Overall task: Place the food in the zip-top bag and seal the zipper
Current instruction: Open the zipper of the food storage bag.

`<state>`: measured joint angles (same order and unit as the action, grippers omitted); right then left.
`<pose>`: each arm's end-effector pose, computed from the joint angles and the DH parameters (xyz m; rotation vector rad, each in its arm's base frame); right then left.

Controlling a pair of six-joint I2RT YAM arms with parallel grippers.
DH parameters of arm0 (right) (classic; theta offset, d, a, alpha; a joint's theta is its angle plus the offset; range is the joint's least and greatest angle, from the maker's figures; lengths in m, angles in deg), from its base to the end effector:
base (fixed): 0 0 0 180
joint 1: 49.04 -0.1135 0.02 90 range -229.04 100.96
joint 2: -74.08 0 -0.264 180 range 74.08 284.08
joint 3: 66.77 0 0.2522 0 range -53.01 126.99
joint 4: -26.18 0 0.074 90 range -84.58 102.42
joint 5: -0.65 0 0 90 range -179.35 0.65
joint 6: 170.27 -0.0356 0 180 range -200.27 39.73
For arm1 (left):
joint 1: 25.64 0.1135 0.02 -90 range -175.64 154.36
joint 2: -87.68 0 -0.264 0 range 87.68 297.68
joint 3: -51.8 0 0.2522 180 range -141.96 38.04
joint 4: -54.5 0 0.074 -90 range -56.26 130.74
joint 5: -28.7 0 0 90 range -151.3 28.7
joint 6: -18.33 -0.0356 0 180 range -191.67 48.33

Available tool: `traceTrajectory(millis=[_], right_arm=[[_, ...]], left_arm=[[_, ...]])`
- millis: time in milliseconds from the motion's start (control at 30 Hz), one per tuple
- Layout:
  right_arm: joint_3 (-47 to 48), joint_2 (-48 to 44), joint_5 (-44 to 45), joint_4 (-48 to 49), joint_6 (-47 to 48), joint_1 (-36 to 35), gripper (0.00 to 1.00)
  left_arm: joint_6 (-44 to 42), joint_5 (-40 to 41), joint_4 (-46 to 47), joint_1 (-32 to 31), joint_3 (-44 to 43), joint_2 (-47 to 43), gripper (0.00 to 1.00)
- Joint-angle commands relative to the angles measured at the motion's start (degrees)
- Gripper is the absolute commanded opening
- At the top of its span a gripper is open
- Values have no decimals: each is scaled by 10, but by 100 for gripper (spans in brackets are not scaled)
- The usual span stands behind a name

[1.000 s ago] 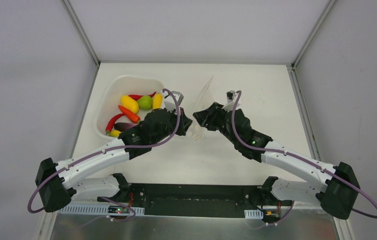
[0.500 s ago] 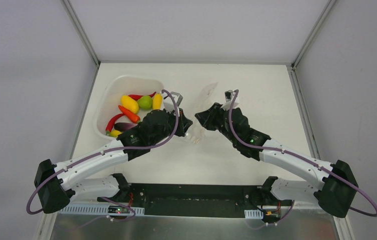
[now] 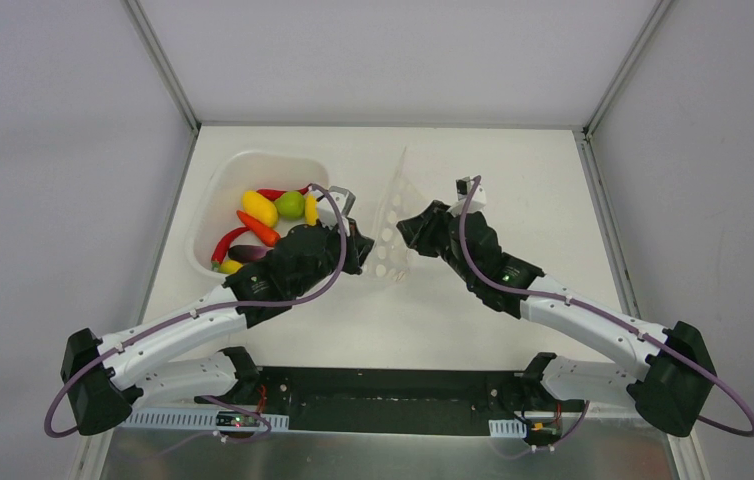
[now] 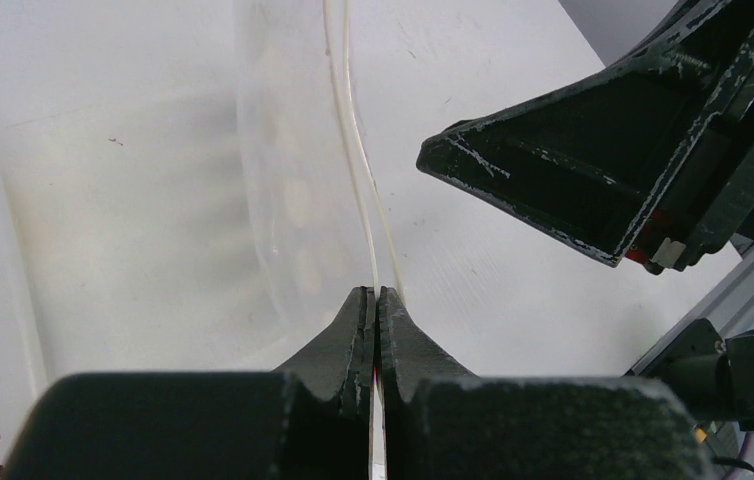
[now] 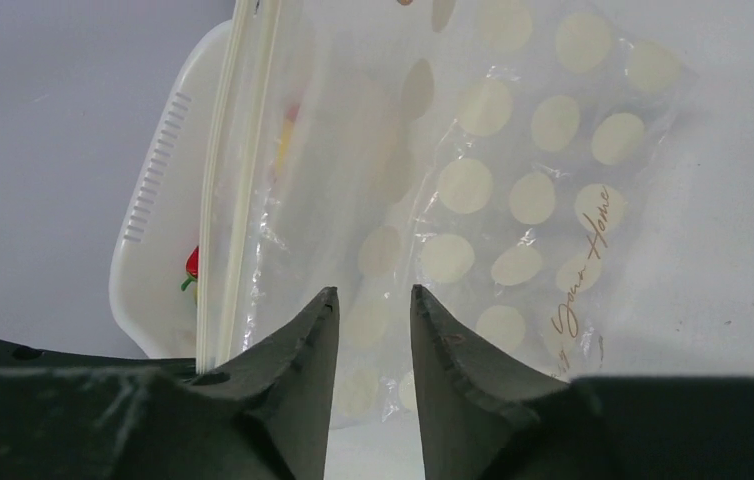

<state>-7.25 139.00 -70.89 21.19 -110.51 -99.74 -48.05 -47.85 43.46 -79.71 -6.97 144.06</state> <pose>0.1767 0.1981 0.3094 -0.0792 1.8014 0.7455 0.1435 -0.1840 0.3275 0.2927 1.7604 -0.7939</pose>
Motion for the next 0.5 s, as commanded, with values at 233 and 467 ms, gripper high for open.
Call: traceTrajectory(millis=[233,467], right_arm=[[10,-8,-86,70,-32,4,50],[38,16,-39,11,-31,4,41]], left_arm=[[-21,-51,18,-6,-24,39,0],[-1,-39,50,-6,-15,39,0]])
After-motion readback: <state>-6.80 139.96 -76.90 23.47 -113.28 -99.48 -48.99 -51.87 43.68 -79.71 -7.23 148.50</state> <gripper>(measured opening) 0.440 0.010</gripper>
